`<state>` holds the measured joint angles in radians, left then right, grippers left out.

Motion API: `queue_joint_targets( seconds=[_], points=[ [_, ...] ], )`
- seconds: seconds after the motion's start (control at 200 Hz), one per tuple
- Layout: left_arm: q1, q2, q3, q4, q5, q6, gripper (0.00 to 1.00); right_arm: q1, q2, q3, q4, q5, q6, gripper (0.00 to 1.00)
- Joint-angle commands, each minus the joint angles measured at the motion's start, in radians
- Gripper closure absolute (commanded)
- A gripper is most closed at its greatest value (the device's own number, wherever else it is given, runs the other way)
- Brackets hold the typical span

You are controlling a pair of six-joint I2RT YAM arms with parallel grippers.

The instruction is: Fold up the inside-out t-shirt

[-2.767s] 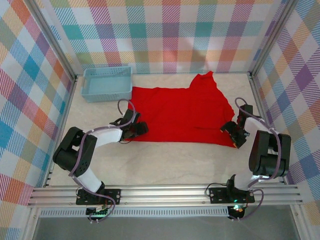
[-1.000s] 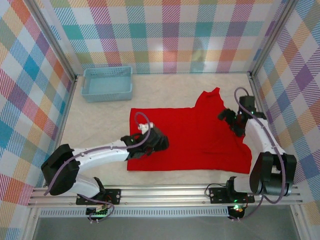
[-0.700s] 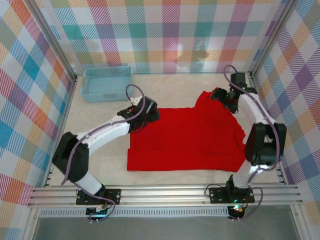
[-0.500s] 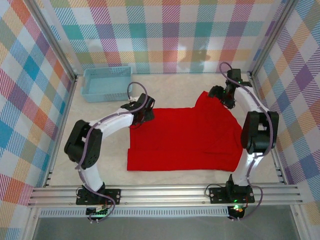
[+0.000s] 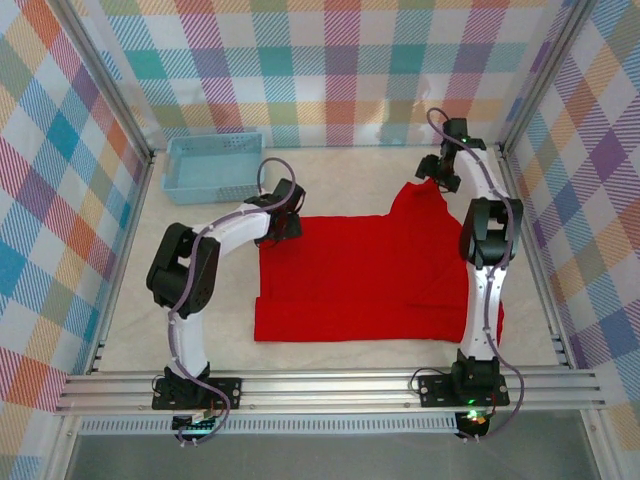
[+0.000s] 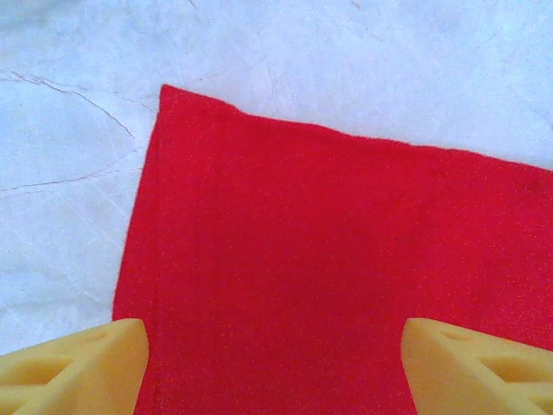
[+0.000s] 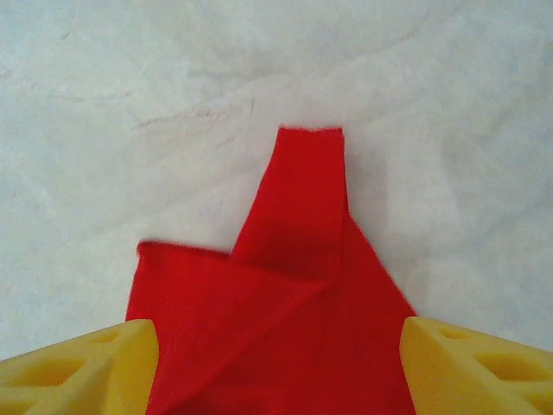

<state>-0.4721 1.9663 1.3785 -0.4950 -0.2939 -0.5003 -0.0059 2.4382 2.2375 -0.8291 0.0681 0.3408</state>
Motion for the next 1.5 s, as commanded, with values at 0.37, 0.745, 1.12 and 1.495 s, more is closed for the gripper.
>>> queue_joint_targets(
  seconds=[0.37, 0.745, 1.12, 1.495],
  points=[
    [0.085, 0.06, 0.052, -0.003, 0.03, 0.034, 0.23, 0.016, 0.158, 0.225, -0.166, -0.043, -0.052, 0.45],
    [0.118, 0.084, 0.115, -0.007, 0.047, 0.051, 0.24, 0.018, 0.216, 0.317, -0.22, -0.041, -0.051, 0.57],
    [0.119, 0.095, 0.172, -0.045, -0.004, 0.08, 0.23, 0.03, 0.001, 0.071, -0.112, 0.025, -0.056, 0.99],
    [0.111, 0.204, 0.285, -0.07, 0.003, 0.085, 0.29, 0.028, -0.368, -0.433, 0.135, 0.076, -0.04, 1.0]
  ],
)
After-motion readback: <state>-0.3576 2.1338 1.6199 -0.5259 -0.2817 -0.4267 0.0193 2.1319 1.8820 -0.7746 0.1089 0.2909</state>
